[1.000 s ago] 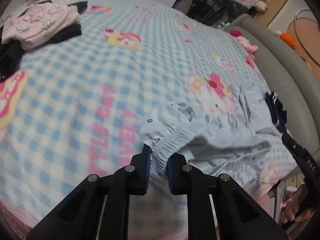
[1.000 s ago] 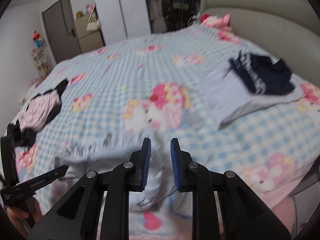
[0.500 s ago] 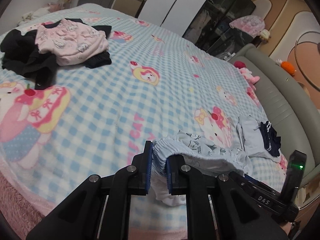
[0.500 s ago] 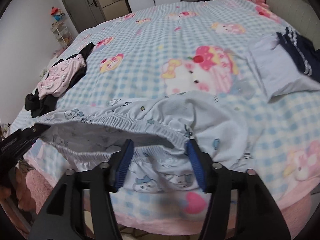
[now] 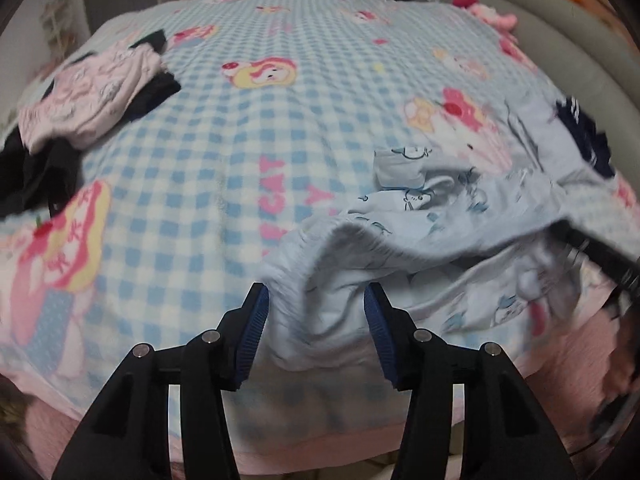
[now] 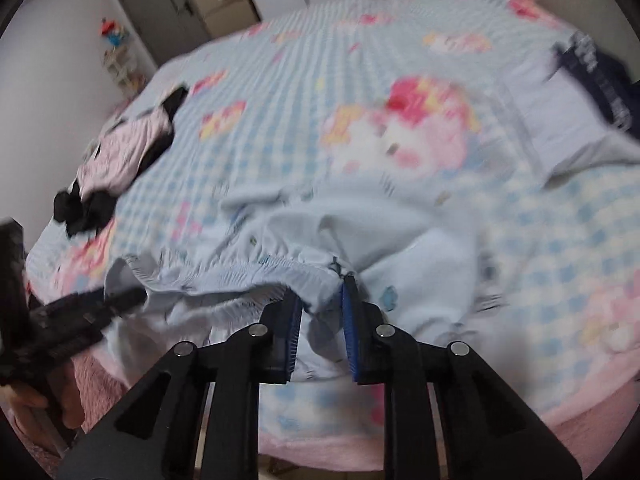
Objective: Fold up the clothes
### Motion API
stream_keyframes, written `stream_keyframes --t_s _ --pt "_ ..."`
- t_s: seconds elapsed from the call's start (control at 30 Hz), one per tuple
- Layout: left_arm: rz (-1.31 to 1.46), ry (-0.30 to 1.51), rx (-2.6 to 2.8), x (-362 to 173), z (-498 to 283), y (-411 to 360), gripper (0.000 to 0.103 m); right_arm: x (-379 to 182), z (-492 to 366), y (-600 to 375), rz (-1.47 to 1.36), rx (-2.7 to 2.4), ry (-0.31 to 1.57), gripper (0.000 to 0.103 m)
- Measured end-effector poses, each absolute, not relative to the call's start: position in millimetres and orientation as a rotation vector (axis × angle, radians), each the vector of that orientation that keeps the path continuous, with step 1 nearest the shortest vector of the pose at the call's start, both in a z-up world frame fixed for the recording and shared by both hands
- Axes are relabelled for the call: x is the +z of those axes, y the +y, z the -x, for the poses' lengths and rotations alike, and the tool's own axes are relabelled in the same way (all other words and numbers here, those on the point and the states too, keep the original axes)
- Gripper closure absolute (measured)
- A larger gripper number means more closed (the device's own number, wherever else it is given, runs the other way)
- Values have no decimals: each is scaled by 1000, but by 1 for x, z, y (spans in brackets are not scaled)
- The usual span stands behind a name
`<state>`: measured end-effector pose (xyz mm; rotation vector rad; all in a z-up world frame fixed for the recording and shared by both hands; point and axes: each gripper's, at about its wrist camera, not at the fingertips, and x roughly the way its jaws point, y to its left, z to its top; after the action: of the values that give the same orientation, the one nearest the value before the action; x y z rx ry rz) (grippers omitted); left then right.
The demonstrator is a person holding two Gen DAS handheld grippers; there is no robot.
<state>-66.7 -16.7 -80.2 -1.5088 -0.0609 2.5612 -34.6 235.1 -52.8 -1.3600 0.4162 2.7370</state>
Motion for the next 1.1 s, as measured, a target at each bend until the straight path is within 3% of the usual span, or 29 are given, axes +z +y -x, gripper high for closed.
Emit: stream_keyframes --t_s 0.17,0.3,0.5,0.63,0.73,0.87,0.9,0.97,1.1 --pt "1472 -166 2515 -71 62 -22 50 -35 32 257 1225 2696 384 85" --pt "1486 37 2613 -69 60 -14 49 -21 25 284 1128 2663 431 85" --pt "1431 -145 2548 -59 63 -25 49 -26 24 290 1293 2735 563 84" --pt "1389 -1 2527 -55 68 -12 48 -42 30 262 1422 2778 602 78" --pt "1414 249 2457 -57 69 17 39 -55 37 237 1572 2823 587 71" --pt "1467 449 2412 -74 81 50 40 -78 43 216 1707 2799 615 71" --pt "1483 408 2412 -77 86 50 44 -83 44 215 1716 2772 618 71" --pt "1510 321 2414 -81 95 50 79 -91 45 215 1730 2729 647 71" --pt "1459 58 2465 -69 91 30 87 -90 46 209 1751 2788 744 70"
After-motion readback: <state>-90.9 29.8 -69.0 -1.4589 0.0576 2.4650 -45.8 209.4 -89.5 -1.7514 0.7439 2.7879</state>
